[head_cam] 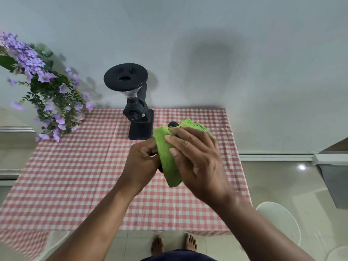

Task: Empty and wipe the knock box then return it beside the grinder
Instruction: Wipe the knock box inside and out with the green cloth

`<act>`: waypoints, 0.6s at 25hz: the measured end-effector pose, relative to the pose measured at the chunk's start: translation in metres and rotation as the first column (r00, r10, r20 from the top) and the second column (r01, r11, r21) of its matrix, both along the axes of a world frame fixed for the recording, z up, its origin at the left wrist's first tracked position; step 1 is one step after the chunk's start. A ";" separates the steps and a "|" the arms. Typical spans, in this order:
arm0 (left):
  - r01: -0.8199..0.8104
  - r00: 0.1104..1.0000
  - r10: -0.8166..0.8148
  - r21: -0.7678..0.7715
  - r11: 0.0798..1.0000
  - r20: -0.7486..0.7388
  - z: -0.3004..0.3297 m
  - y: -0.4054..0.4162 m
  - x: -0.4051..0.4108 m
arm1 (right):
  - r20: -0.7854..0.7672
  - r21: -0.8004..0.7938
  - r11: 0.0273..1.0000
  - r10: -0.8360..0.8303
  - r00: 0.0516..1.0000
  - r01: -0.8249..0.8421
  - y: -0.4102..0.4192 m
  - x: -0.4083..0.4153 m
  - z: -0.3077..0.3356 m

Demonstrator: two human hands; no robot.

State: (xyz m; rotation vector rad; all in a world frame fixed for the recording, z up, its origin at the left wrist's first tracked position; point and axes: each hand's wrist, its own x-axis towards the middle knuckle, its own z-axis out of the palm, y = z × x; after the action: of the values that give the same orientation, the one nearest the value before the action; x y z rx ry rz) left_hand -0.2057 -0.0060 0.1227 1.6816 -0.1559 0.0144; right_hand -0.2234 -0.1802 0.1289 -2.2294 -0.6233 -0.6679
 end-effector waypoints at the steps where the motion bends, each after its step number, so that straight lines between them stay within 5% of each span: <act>1: 0.010 1.000 -0.010 -0.033 0.999 -0.005 0.000 0.000 0.000 | 0.010 0.052 0.999 0.012 1.000 -0.013 -0.003 0.007 0.003; 6: 0.025 0.999 -0.030 -0.148 0.989 -0.037 -0.004 -0.001 -0.002 | 0.011 0.142 0.988 0.059 0.998 -0.060 -0.022 0.016 -0.008; 10: 0.078 0.996 -0.080 -0.067 0.995 -0.039 -0.008 0.006 -0.001 | -0.342 0.202 0.978 0.017 0.939 0.055 -0.032 0.039 0.009; 15: 0.172 0.985 -0.171 0.025 0.985 -0.026 -0.007 0.003 -0.002 | -0.698 0.107 0.993 0.040 0.715 0.049 -0.033 0.074 0.029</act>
State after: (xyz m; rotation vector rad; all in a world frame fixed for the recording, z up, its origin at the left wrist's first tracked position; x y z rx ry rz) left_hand -0.2076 -0.0034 0.1152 1.6895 -0.2836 -0.1374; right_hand -0.1492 -0.2129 0.1582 -2.1438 -0.1728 0.1756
